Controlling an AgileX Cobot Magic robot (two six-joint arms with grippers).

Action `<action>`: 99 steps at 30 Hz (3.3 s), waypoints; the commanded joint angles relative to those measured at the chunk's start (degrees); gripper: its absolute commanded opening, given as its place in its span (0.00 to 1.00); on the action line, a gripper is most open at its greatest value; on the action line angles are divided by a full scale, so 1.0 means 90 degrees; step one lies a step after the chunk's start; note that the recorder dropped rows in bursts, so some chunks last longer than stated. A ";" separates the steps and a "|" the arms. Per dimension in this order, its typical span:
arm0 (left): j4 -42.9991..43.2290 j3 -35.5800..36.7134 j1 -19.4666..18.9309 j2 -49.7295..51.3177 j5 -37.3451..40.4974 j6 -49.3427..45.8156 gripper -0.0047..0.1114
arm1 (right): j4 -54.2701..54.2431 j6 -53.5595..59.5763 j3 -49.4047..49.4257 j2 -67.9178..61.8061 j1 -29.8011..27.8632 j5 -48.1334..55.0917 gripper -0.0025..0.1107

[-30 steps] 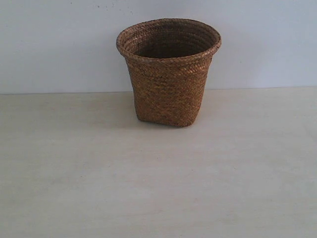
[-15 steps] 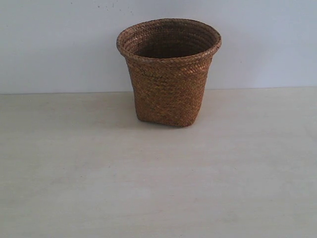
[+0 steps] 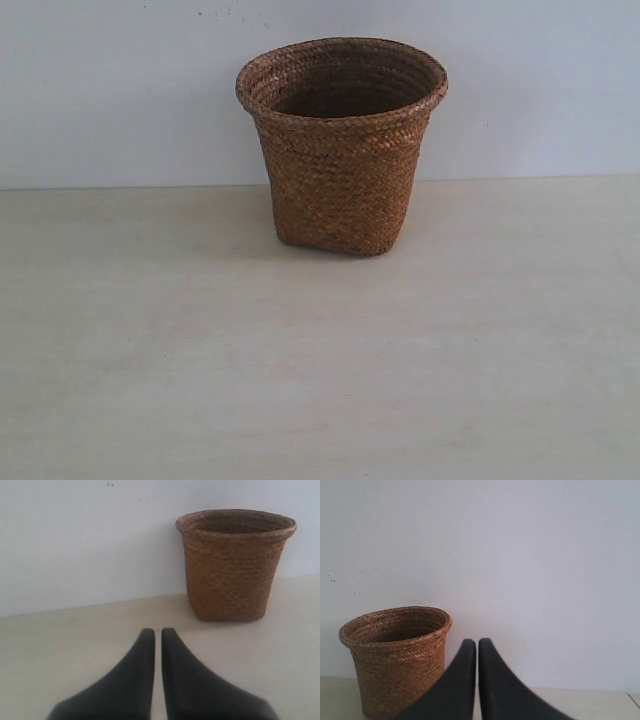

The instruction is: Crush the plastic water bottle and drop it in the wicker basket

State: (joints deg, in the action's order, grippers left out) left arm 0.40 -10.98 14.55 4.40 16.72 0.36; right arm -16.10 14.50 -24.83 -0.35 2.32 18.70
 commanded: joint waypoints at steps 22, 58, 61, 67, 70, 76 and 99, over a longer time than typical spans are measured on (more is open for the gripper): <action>-0.0333 0.1220 -0.1067 -0.0489 -0.0038 -0.0092 0.07 | -0.0029 -0.0004 0.0015 0.0039 0.0011 -0.0033 0.02; -0.0256 0.1220 -0.1067 -0.0489 -0.0172 -0.0092 0.07 | 0.1399 -0.1868 0.0015 0.0039 0.0011 0.0937 0.02; -0.0256 0.1220 -0.1067 -0.0489 -0.0172 -0.0092 0.07 | 0.1399 -0.1750 0.0136 0.0039 0.0011 0.0890 0.02; -0.0256 0.1220 -0.1067 -0.0489 -0.0172 -0.0092 0.07 | 0.1399 -0.1573 0.1115 0.0039 0.0011 -0.0011 0.02; -0.0256 0.1220 -0.1067 -0.0489 -0.0172 -0.0092 0.07 | 0.1399 -0.1528 0.1707 0.0039 0.0011 -0.0503 0.02; -0.0256 0.1220 -0.1067 -0.0489 -0.0172 -0.0092 0.07 | 0.1399 -0.1528 0.2510 0.0039 0.0011 -0.0769 0.02; -0.0256 0.1220 -0.1067 -0.0489 -0.0206 -0.0092 0.07 | 0.1444 -0.1409 0.2759 0.0039 0.0011 0.0000 0.02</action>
State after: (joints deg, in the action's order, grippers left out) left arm -1.91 -0.19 5.13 0.20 15.91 -0.31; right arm -3.51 1.40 -0.28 -0.31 2.32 18.87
